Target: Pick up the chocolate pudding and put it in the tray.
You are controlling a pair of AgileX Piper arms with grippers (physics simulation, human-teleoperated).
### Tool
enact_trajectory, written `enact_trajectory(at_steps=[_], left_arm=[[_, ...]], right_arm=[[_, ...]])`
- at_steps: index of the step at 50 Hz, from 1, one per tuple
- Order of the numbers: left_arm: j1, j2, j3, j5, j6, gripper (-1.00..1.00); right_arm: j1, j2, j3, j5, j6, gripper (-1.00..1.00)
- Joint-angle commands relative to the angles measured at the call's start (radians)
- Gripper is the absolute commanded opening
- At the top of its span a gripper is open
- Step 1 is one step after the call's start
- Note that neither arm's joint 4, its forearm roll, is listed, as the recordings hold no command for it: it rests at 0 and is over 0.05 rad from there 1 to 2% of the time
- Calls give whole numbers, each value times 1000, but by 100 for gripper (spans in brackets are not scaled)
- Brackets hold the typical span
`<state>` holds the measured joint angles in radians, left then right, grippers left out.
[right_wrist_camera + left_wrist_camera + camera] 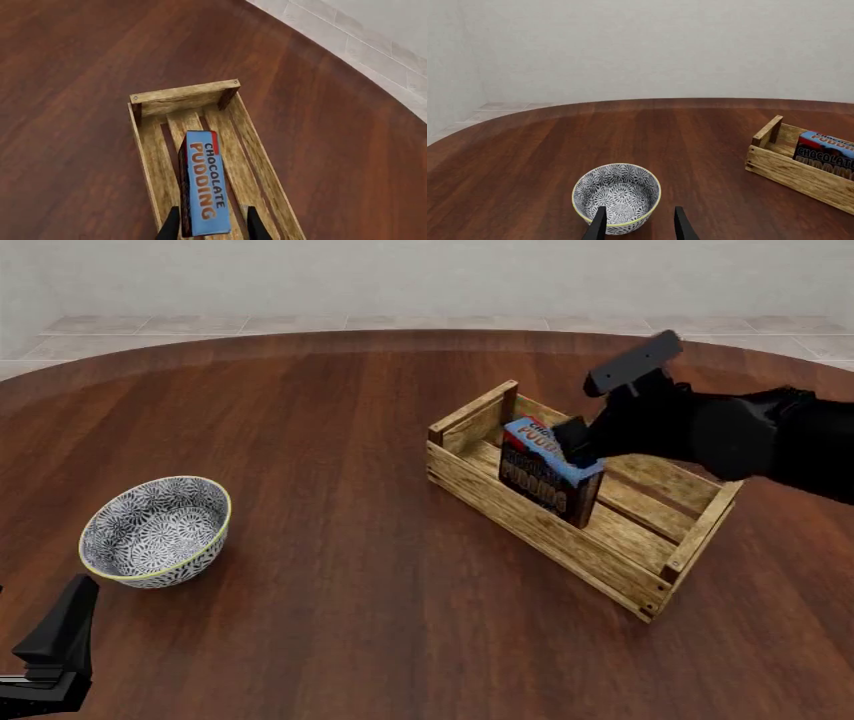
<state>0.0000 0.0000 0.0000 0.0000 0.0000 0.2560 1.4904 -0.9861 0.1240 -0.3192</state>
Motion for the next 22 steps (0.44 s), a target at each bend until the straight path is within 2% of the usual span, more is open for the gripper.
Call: enact_trajectory(at_steps=[1, 15, 22], left_arm=[[0, 0, 0, 0, 0, 100], [0, 0, 0, 0, 0, 100], [0, 0, 0, 0, 0, 100]], right_arm=[[17, -155, 5, 86, -12, 100], [35, -432, 22, 232, -43, 100], [34, -539, 71, 258, -51, 100]])
